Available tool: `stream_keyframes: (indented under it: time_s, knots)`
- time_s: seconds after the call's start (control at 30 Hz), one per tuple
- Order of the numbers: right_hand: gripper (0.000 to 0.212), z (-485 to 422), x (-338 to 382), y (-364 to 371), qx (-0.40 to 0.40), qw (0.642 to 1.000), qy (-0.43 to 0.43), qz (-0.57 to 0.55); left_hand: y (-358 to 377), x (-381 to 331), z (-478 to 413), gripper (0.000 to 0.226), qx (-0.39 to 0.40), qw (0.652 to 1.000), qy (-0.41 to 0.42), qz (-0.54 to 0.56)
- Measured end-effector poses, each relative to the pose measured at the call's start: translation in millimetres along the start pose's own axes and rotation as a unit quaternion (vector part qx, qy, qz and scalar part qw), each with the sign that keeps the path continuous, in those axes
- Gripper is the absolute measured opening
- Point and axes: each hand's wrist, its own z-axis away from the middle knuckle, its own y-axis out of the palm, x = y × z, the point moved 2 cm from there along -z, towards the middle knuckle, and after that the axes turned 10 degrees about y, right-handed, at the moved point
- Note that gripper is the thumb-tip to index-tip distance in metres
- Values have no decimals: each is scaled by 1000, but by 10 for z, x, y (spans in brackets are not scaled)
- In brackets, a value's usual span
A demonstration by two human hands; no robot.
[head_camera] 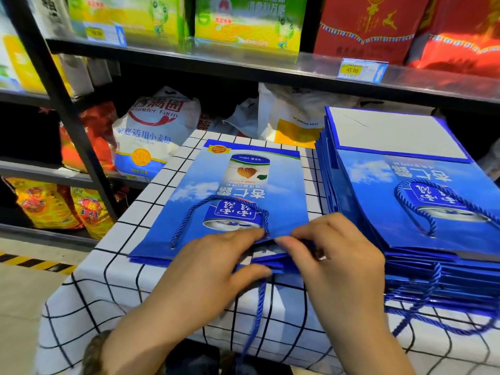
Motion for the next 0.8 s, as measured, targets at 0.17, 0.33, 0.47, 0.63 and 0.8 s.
stream_keyframes:
  time_s: [0.17, 0.33, 0.47, 0.63, 0.8]
  knots:
    - [9, -80, 86, -1, -63, 970, 20, -234, -92, 31, -57, 55, -114, 989, 7, 89]
    - [61, -65, 228, 148, -61, 939, 65, -331, -244, -84, -168, 35, -250, 966, 37, 58]
    - [86, -103, 408, 352, 131, 933, 104, -317, -428, -217, -221, 28, -364, 924, 35, 110]
    - [76, -197, 608, 443, 229, 939, 28, -256, -581, -339, -234, 34, -512, 785, -16, 348]
    - [63, -362, 533, 402, 257, 959, -58, -105, -349, -293, -287, 38, -513, 544, -52, 662]
